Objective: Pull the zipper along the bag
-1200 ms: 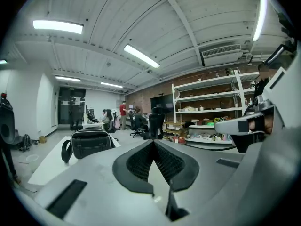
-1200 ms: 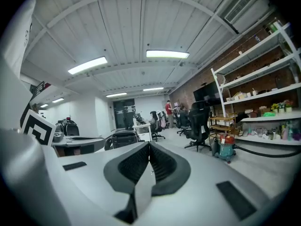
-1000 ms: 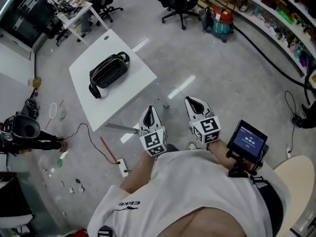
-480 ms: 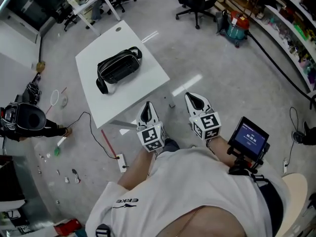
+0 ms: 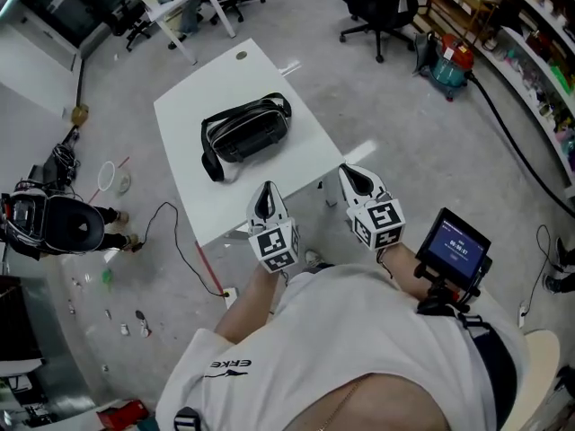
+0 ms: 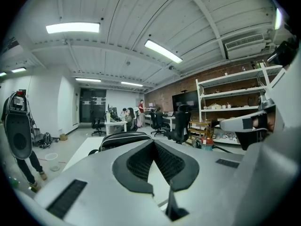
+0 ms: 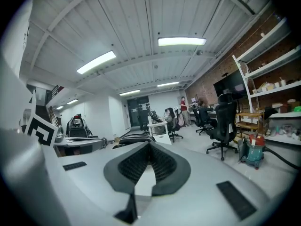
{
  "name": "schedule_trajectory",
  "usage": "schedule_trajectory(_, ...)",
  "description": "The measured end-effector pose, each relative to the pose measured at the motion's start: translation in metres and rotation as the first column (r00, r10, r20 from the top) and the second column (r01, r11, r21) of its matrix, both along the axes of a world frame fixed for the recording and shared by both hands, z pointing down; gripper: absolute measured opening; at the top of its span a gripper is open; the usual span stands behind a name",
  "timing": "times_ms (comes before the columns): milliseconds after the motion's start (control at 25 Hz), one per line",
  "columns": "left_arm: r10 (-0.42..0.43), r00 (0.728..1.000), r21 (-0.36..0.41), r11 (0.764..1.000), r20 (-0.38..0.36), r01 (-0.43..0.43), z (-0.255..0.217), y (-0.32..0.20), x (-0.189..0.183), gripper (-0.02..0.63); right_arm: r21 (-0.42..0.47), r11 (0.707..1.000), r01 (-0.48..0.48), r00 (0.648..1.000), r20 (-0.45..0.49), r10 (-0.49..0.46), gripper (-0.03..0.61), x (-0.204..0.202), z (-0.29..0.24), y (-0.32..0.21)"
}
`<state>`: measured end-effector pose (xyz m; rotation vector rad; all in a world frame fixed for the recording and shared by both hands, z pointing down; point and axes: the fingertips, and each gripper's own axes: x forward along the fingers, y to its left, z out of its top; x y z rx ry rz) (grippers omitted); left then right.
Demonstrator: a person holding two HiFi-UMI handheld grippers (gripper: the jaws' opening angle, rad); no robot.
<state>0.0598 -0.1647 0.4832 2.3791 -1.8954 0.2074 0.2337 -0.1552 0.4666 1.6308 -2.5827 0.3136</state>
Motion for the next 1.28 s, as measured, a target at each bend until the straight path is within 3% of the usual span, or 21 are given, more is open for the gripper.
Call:
schedule_trajectory(440,-0.047,0.999,-0.016,0.999,-0.010,0.047,0.016,-0.046,-0.100,0.005,-0.015,0.999,-0.036,0.999,0.020,0.036,0.005,-0.070,0.013,-0.056)
schedule_trajectory(640,-0.089,0.996,-0.029,0.996,-0.021,0.088,0.026,-0.054,-0.115,0.005,-0.033,0.999,-0.027,0.999,0.021,0.028,0.005,-0.072,0.021,-0.074)
schedule_trajectory(880,-0.142,0.990,-0.046,0.989,-0.002,0.141,0.029,-0.109,-0.131,0.005,-0.074,0.997,-0.006,0.998,0.056,0.010,0.005,-0.073,0.030,-0.146)
schedule_trajectory(1280,-0.226,0.972,-0.027,0.973,0.060,0.228,0.023,-0.110,-0.171,0.005,-0.151,0.988,0.025,0.991,0.132,-0.005,0.005,-0.080,0.050,-0.167)
